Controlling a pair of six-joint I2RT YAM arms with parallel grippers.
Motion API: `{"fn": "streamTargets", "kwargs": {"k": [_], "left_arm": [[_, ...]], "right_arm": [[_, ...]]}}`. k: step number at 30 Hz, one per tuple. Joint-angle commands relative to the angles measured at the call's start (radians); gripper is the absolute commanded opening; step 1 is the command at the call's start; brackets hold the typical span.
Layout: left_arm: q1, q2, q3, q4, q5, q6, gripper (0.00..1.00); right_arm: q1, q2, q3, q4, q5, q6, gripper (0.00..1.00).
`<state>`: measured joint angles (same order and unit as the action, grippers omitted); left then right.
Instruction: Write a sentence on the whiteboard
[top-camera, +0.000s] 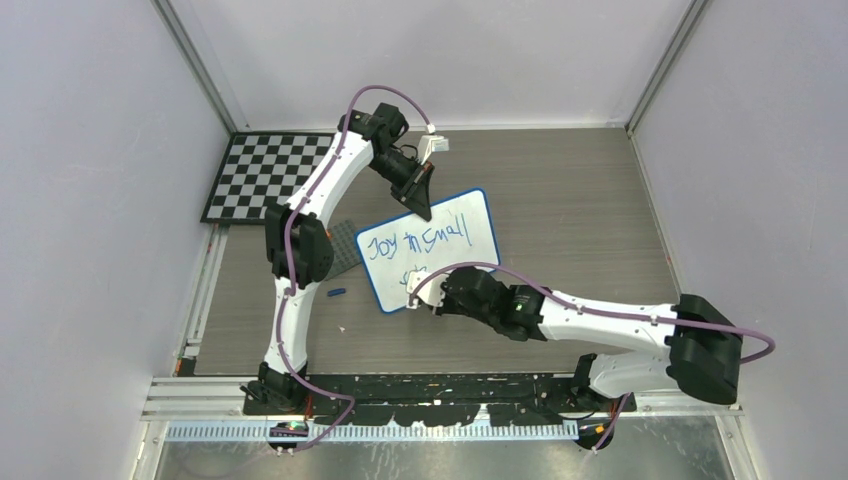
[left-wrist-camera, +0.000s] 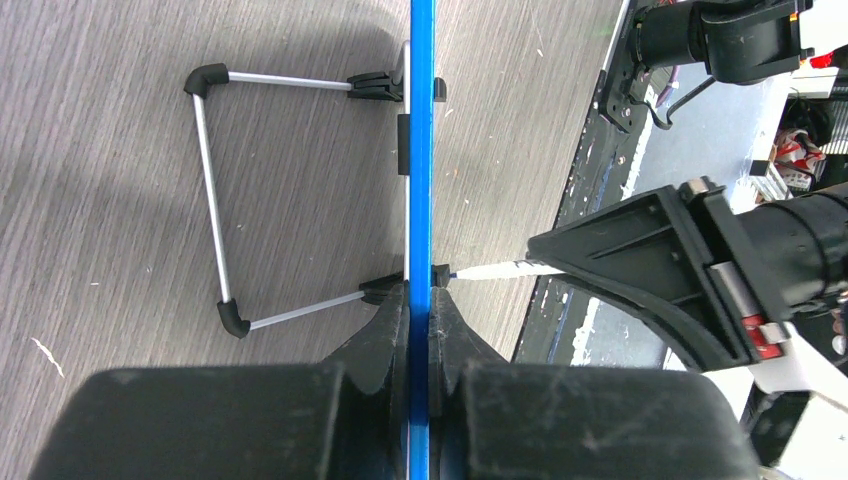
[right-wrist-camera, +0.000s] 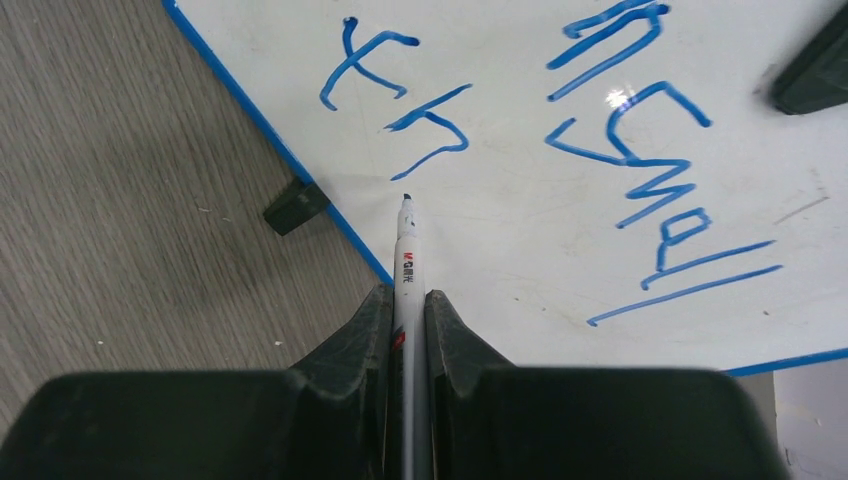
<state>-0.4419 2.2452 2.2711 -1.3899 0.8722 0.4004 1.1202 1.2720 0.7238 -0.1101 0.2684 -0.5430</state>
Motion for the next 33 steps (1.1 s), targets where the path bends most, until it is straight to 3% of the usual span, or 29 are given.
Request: {"fn": "streamTargets", "kwargs": {"k": [1, 15, 33], "left_arm": [[-0.065, 0.05, -0.053, -0.058, -0.078, 0.003, 0.0], [-0.067, 0.051, -0.048, -0.061, -0.076, 0.004, 0.0], [-0.067, 0.051, -0.05, -0.062, -0.075, 0.004, 0.0]], "right_arm": [[0.001, -0.066, 0.038, 0.01, 0.026, 0.016, 0.0], [-0.008, 0.014, 0.037, 0.106, 0.139, 0.002, 0.0], [-0.008, 0.052, 0.009, 0.02, 0.087, 0.01, 0.0]]}}
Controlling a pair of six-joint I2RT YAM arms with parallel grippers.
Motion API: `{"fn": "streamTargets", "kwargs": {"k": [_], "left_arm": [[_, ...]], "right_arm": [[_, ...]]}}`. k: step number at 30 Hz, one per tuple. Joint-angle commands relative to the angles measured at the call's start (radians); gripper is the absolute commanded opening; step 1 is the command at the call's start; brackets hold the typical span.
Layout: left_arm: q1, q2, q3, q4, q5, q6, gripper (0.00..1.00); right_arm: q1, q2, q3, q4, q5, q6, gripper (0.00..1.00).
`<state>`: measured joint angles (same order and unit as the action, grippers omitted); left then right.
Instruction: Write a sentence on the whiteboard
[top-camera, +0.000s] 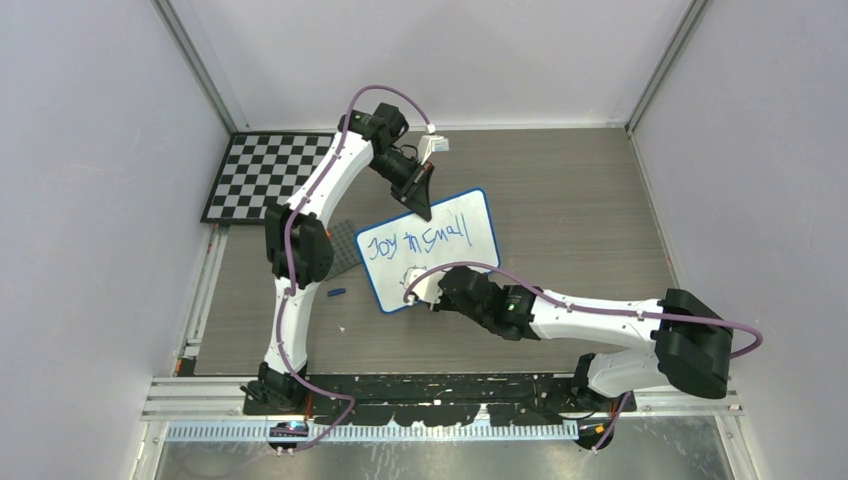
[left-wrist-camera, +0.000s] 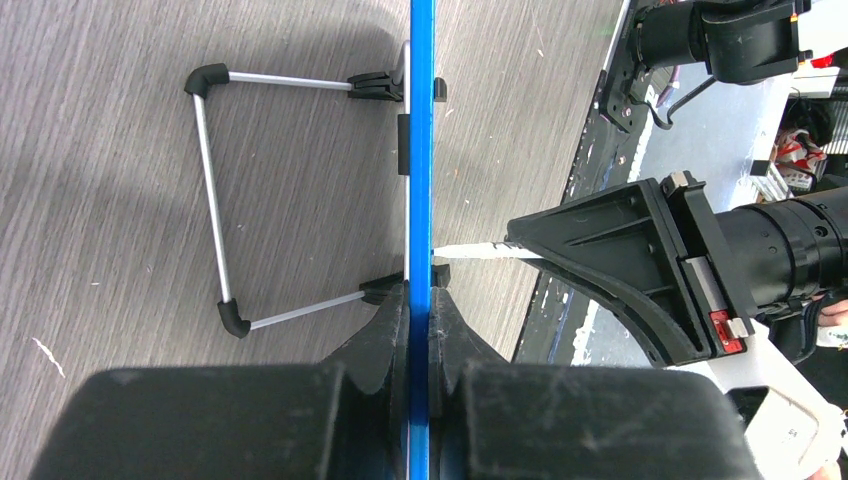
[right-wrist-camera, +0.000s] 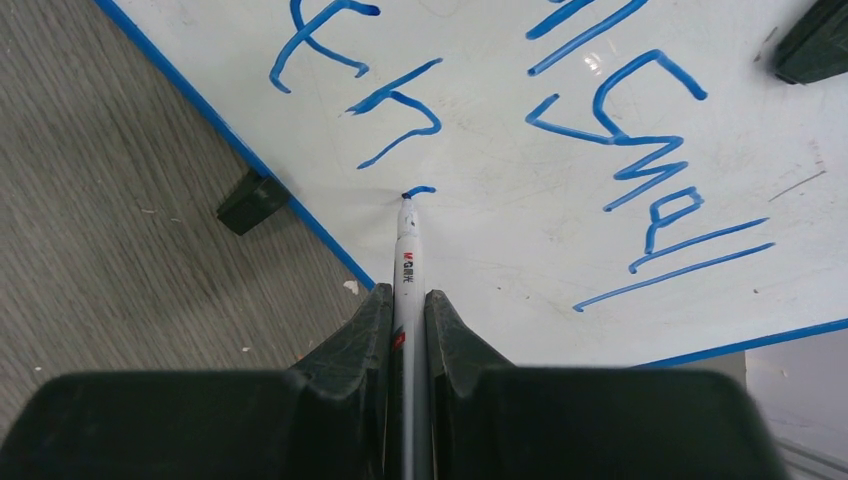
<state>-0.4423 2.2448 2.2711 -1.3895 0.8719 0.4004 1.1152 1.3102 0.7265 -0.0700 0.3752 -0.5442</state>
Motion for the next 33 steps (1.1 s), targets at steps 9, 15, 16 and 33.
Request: {"fn": "streamTargets", "kwargs": {"k": [9, 15, 16, 33], "left_arm": [[-0.067, 0.05, -0.05, -0.061, -0.076, 0.003, 0.0], [-0.067, 0.05, -0.049, -0.06, -0.076, 0.003, 0.0], [-0.067, 0.051, -0.048, -0.061, -0.076, 0.002, 0.0], [-0.067, 0.047, -0.05, -0.063, -0.076, 0.006, 0.0]], "right_arm": [[-0.001, -0.04, 0.039, -0.047, -0.071, 0.016, 0.0], [-0.002, -0.075, 0.086, -0.036, -0.041, 0.019, 0.0], [-0.003, -0.075, 0.086, -0.028, -0.034, 0.019, 0.0], [-0.003, 0.021, 0.067, 0.038, 0.047, -0.015, 0.0]]}}
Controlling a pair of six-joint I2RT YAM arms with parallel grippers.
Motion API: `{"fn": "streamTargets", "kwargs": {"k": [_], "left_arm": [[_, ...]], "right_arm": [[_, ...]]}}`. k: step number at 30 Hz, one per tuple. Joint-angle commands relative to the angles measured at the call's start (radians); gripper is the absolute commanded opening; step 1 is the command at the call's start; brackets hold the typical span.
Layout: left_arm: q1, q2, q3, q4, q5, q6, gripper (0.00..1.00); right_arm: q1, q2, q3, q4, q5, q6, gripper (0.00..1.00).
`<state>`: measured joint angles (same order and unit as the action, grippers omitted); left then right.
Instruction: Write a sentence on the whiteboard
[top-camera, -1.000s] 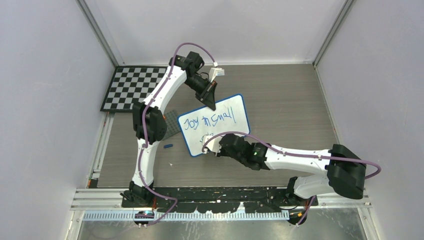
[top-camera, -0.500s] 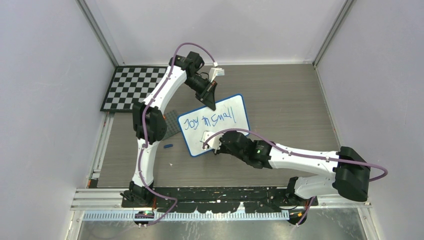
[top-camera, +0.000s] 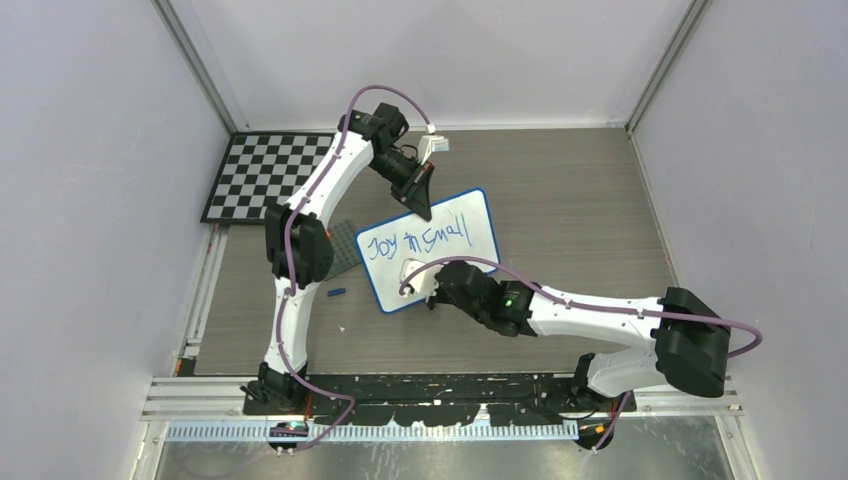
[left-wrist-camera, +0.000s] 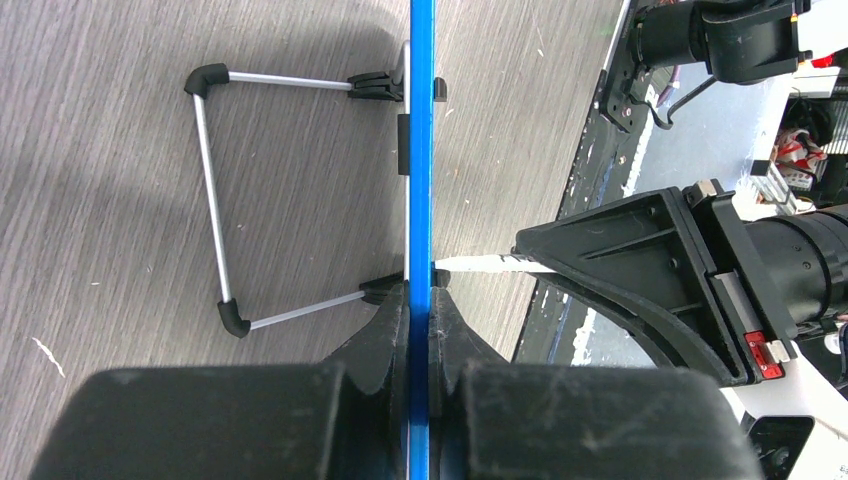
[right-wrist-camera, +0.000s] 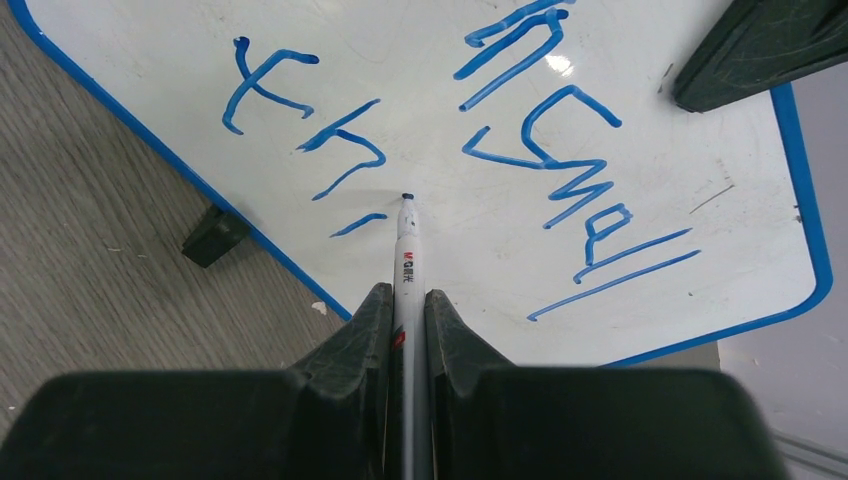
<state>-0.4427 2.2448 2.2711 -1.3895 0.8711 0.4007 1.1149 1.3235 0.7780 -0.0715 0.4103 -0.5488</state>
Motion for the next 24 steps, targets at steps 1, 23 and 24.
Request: {"fn": "streamTargets", "kwargs": {"k": [1, 23, 24], "left_arm": [[-0.067, 0.048, -0.05, -0.064, -0.075, 0.006, 0.0], [-0.067, 0.045, -0.053, -0.062, -0.077, 0.003, 0.0], [-0.067, 0.043, -0.054, -0.063, -0.077, 0.003, 0.0]], "right_arm": [[-0.003, 0.013, 0.016, 0.037, 0.015, -0.012, 0.0], [-0.013, -0.07, -0.033, 0.016, -0.017, 0.017, 0.0], [-0.013, -0.063, -0.034, 0.022, -0.01, 0.014, 0.0]]}}
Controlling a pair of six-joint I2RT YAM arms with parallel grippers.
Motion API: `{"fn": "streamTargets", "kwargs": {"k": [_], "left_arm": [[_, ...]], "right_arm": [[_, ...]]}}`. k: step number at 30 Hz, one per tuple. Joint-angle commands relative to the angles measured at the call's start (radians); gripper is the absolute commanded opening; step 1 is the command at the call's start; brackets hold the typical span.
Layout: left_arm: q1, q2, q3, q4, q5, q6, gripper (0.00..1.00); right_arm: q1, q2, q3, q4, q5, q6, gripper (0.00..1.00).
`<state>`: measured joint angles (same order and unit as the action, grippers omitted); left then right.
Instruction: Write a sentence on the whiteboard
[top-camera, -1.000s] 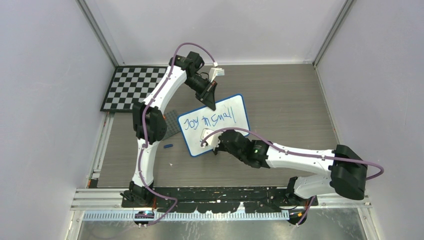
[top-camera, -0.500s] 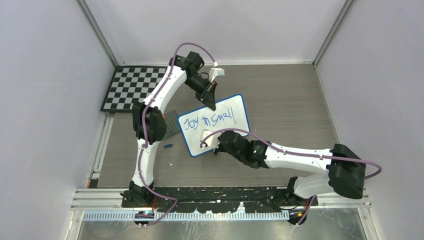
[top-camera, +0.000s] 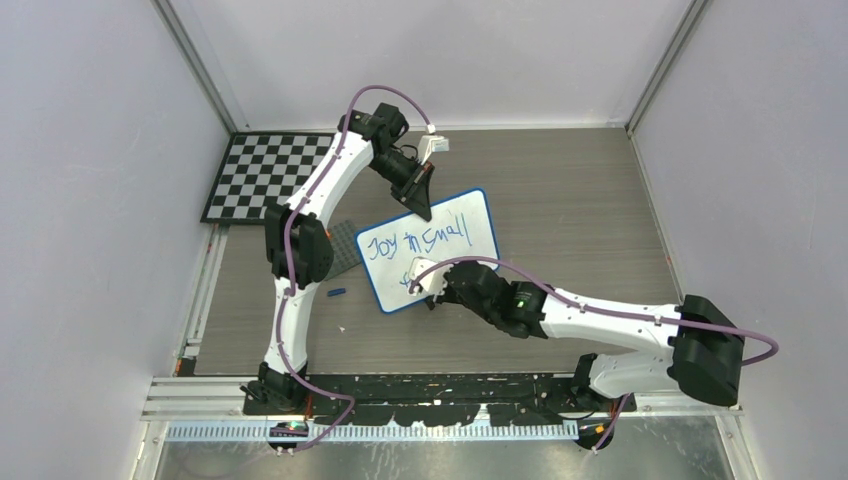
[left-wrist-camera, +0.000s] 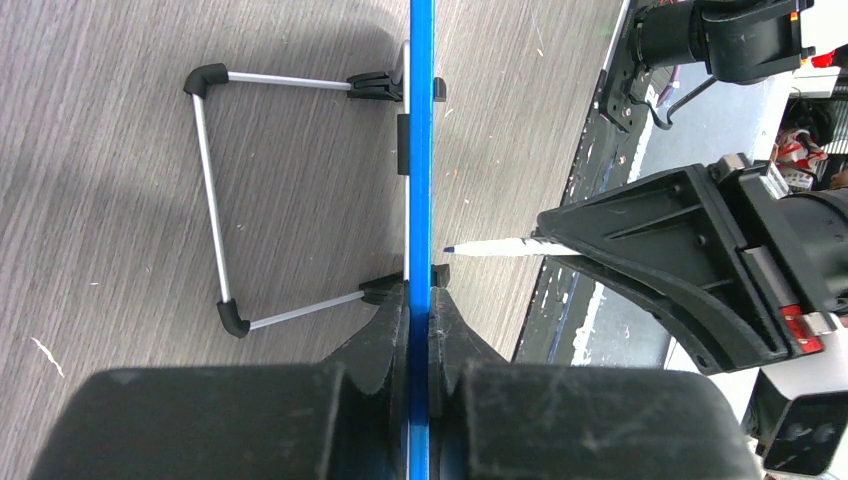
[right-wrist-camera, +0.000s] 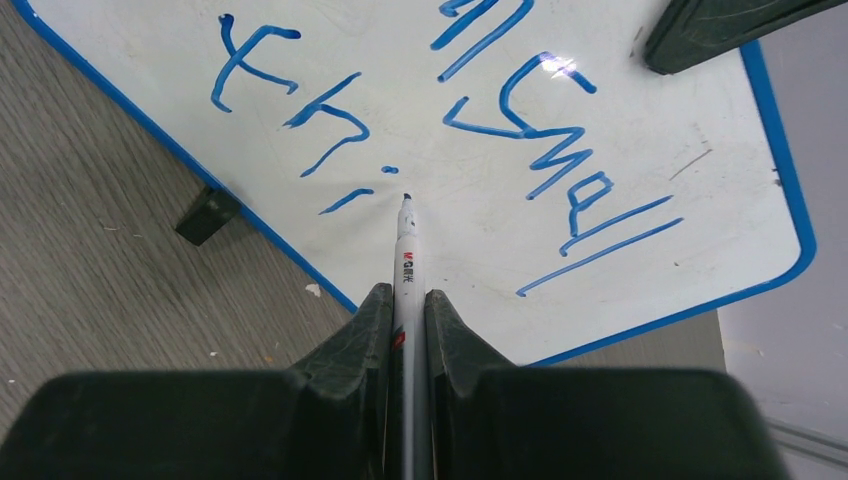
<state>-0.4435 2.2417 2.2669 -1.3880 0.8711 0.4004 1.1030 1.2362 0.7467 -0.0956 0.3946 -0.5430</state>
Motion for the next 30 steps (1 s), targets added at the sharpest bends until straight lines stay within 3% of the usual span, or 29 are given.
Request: {"fn": "streamTargets", "kwargs": {"k": [1, 16, 30], "left_arm": [[-0.066, 0.046, -0.05, -0.064, -0.076, 0.004, 0.0], [-0.066, 0.046, -0.053, -0.063, -0.069, 0.005, 0.0], [-0.067, 0.039, -0.055, -0.061, -0.072, 0.002, 0.0]], "right_arm": [[-0.002, 0.032, -0.003, 0.052, 0.012, 0.006, 0.0], [-0.001, 0.089, 0.002, -0.008, -0.021, 0.009, 0.0], [-0.001, 0.015, 0.012, -0.004, -0.034, 0.02, 0.0]]}}
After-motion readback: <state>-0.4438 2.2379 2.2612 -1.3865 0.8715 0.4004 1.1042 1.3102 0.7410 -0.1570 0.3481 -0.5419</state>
